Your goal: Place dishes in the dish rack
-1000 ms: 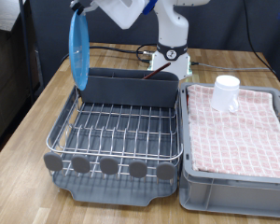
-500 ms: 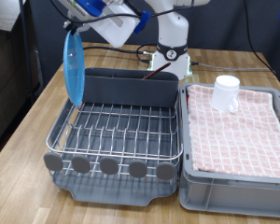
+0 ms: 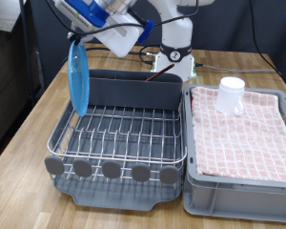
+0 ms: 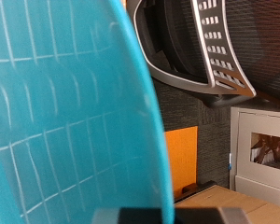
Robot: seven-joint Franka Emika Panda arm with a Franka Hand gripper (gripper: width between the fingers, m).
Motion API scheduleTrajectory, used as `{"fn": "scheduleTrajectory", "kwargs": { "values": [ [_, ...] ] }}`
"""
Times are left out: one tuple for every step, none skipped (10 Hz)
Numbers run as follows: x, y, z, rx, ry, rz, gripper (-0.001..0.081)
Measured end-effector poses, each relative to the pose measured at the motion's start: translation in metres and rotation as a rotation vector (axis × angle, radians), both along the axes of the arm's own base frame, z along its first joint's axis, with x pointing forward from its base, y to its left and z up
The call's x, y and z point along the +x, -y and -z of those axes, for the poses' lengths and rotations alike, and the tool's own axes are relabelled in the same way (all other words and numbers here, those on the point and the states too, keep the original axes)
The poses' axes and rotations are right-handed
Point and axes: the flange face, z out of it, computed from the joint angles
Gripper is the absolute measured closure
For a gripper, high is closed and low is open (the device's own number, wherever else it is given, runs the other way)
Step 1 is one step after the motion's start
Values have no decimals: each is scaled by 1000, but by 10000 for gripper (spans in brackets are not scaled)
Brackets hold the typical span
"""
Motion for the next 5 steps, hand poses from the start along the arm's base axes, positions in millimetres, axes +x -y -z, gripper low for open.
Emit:
{"fn": "scheduleTrajectory", "kwargs": {
  "values": [
    [1,3,9,5,-6,-2,789],
    [2,5,17,13,-6,0,789],
    [2,8,26,22,-6,1,789],
    [1,10,36,34,-7,4,789],
    [0,11,45,43,-9,11,789]
  ]
}}
